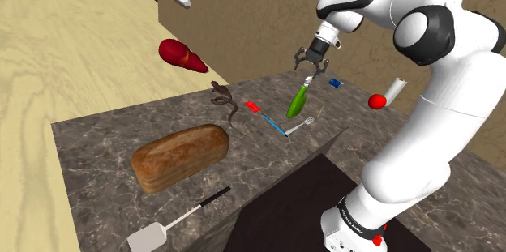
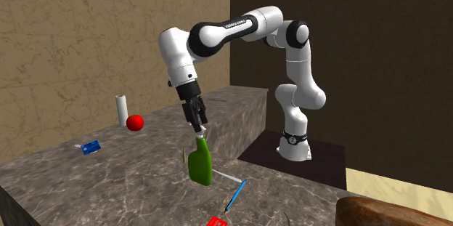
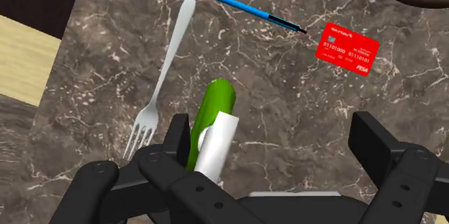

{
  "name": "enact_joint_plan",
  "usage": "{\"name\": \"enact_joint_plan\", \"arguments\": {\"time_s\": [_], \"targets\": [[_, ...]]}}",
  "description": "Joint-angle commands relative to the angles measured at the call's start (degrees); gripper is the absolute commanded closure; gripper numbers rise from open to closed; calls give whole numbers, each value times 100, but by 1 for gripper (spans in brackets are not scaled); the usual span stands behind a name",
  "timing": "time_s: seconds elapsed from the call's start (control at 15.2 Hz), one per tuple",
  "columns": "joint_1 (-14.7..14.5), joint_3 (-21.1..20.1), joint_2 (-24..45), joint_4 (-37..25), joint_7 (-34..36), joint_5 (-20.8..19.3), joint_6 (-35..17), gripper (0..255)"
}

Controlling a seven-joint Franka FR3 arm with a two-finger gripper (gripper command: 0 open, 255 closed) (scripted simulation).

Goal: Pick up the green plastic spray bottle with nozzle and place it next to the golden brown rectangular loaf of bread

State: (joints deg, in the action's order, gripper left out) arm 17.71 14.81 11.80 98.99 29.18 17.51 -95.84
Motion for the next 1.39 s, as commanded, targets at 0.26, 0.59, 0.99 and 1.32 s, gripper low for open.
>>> {"name": "enact_joint_plan", "arguments": {"time_s": [0.26,0.59,0.99,1.32], "targets": [[501,263,960,-396,388,668,116,0],[785,359,1461,-471,611,1048,77,0],[667,308,1442,-26,549,1117,-356,0],[656,302,1443,13,543,1125,-397,0]]}}
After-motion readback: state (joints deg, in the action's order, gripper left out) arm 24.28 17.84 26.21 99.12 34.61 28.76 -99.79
